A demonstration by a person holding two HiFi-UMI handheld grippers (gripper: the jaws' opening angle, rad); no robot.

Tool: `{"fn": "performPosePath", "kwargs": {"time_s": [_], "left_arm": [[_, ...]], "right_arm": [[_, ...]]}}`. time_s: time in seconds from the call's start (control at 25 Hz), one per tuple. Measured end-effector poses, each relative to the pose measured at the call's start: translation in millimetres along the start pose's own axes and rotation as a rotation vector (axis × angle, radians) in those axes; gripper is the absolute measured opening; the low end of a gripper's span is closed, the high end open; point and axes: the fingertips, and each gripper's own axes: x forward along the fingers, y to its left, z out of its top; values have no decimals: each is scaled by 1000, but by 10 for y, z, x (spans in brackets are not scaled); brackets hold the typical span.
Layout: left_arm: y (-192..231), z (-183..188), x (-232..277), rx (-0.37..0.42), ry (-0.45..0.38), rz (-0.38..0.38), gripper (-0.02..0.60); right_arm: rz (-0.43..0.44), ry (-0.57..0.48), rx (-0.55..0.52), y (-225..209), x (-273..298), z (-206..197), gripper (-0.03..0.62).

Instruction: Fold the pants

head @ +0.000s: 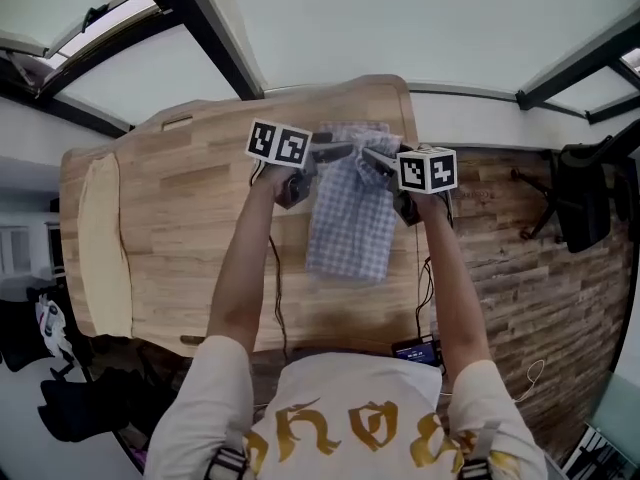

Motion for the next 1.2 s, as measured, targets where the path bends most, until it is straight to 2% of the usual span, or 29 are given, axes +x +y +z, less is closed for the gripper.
{"fn": "performPosePath", "kwargs": {"time_s": [0.08, 0.24, 0.36, 0.44, 0.6, 0.76, 0.88, 1.04, 1.12, 1.2], "left_arm": [[125, -21, 38, -3, -21, 35, 276], [88, -437, 174, 130, 124, 64, 276], [-95, -811, 333, 196, 231, 5, 266], [-194, -1031, 439, 194, 294, -48, 261], [-145, -1434, 597, 148, 396, -75, 261], [-13, -1555, 640, 126, 386, -18, 261], [-9, -1582, 672, 154, 413, 29, 261], [-21, -1618, 699, 168, 420, 72, 261], [-19, -1619, 686, 160, 398, 73, 261], [-10, -1608, 689, 155, 386, 75, 261]], "right_arm": [[-11, 11, 23, -127, 55, -128, 277], [8, 43, 48, -247, 108, -291, 281], [134, 3, 163, -186, 41, -125, 288], [205, -15, 211, -138, 13, 45, 293], [254, -23, 251, -173, 12, 348, 293], [275, -41, 352, -308, 124, 465, 293], [265, -58, 485, -494, 189, 464, 293], [318, -118, 646, -683, 160, 616, 266], [314, -124, 664, -729, 151, 718, 264], [294, -83, 612, -734, 152, 744, 264]]}}
